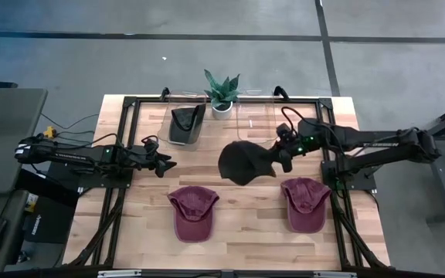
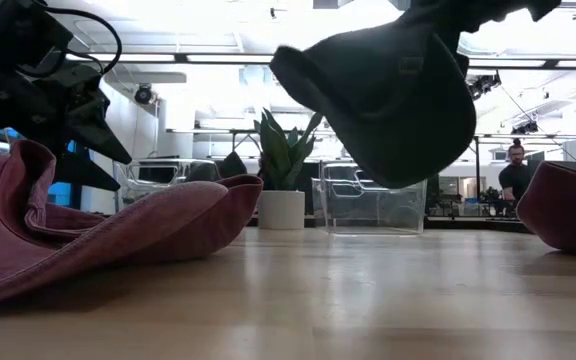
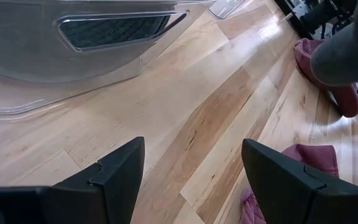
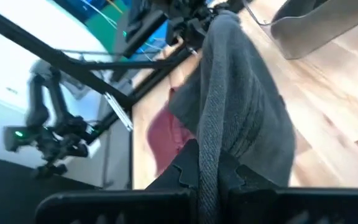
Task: Pick & Place hat
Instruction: Put the black cap into the left transparent bin
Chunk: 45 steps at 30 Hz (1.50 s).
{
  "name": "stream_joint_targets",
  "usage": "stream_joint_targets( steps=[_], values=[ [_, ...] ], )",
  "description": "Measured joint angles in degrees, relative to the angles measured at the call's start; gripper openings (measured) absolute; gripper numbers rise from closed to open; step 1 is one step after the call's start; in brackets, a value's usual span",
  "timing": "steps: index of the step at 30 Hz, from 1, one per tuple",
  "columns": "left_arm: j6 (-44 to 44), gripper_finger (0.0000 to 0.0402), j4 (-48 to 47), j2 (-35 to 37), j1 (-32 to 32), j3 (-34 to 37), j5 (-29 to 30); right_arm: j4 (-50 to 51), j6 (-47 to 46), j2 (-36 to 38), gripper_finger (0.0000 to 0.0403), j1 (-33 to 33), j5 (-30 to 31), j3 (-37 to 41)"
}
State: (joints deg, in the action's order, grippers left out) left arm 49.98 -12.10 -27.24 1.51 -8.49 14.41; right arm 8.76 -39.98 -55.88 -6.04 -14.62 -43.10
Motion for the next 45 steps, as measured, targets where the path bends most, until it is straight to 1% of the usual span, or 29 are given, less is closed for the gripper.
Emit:
stream_joint_targets(
  steps=[5, 11, 19, 28, 35, 40, 45],
  values=[
    [0.0, 0.0261, 0.0, 0.02, 0.0, 0.0, 0.0, 6.39, 3.03, -0.85, 0.0, -0.02, 1.71, -2.94],
    [-0.01, 0.0261, 0.0, 0.02, 0.01, 0.0, 0.0, 6.48, 4.33, -0.77, 0.0, -0.03, 2.12, -3.11],
    [-0.02, 0.0261, 0.0, 0.01, 0.01, 0.0, -0.01, 6.29, 6.12, -0.7, 0.0, -2.24, -1.01, -3.11],
    [0.0, 0.0261, 0.0, 0.02, 0.01, 0.0, 0.0, 2.92, 6.9, -0.7, 0.0, -4.29, -4.81, -3.11],
    [0.0, 0.0261, 0.0, 0.02, 0.01, 0.0, 0.0, 1.32, 7.61, -0.7, 0.0, -4.61, -5.77, -3.11],
    [-0.02, 0.0261, 0.0, 0.01, 0.01, 0.0, 0.0, -0.85, 8.53, -0.7, 0.0, -5.36, -8.34, -3.11],
    [-0.02, 0.0261, 0.0, 0.01, 0.01, 0.0, -0.01, -1.83, 9.28, -0.7, 0.0, -6.69, -9.33, -3.11]
  ],
)
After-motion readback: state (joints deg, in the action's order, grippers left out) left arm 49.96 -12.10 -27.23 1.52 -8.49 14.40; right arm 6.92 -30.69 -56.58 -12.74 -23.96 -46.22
